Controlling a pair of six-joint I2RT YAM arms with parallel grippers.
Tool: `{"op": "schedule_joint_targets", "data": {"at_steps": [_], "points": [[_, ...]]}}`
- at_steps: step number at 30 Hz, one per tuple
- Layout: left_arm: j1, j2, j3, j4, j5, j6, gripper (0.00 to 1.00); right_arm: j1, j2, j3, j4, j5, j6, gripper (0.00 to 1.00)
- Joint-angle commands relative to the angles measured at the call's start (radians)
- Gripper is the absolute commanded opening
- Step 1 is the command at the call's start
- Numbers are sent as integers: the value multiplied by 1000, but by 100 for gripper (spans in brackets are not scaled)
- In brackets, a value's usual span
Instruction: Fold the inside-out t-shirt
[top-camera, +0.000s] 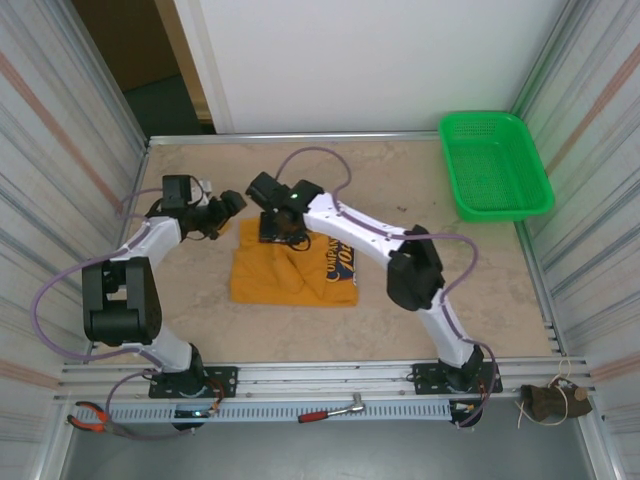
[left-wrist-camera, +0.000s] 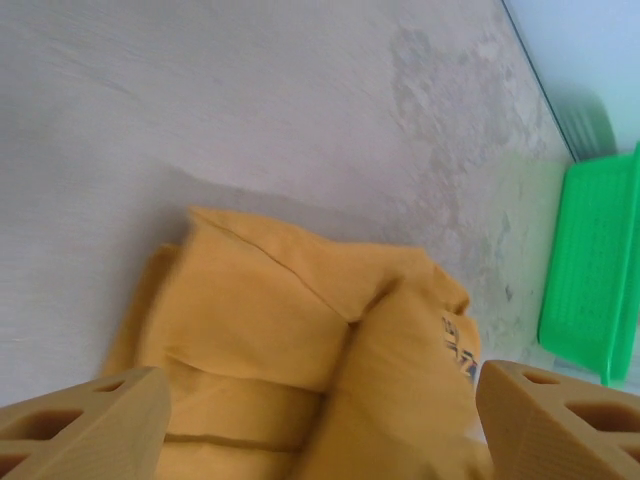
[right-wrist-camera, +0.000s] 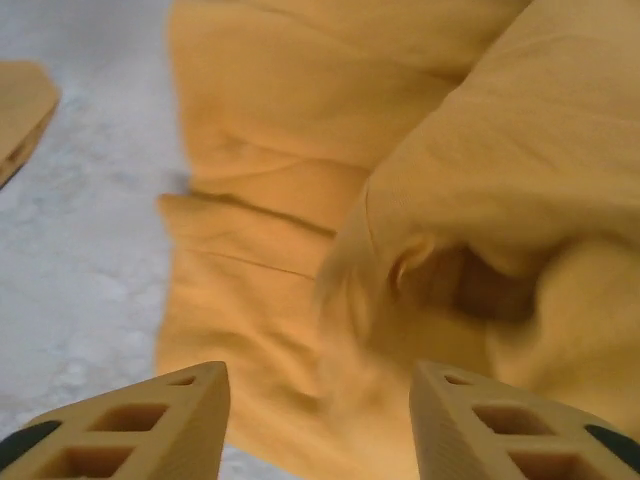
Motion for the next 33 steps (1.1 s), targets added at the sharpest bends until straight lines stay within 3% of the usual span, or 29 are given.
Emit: {"op": "schedule_joint_targets", "data": {"at_steps": [1, 4, 7, 12, 16, 20, 24, 29, 33], "points": [[81, -30, -31, 42, 20, -32, 81, 52, 58, 194, -54, -108, -44, 61], [100, -29, -13, 22, 30, -19, 81, 58, -33, 184, -61, -77, -86, 66], [80, -52, -8, 12, 37, -14, 81, 5, -199, 5, -14, -32, -119, 66], [-54, -132, -16, -44, 11, 12, 81, -233, -475, -522, 145, -75, -117, 67], [-244, -148, 13, -124, -94, 63, 82, -455, -514, -731, 248, -228, -144, 67], [-452, -59, 149, -291, -320, 181, 82, -561, -422, -725, 285, -374, -193, 68], [-605, 89, 330, -431, -541, 264, 83, -594, -316, -674, 301, -425, -208, 68], [-713, 267, 521, -593, -746, 339, 84, -604, -238, -641, 325, -453, -202, 68], [-740, 343, 553, -639, -803, 343, 82, -608, -207, -628, 346, -464, -186, 68]]}}
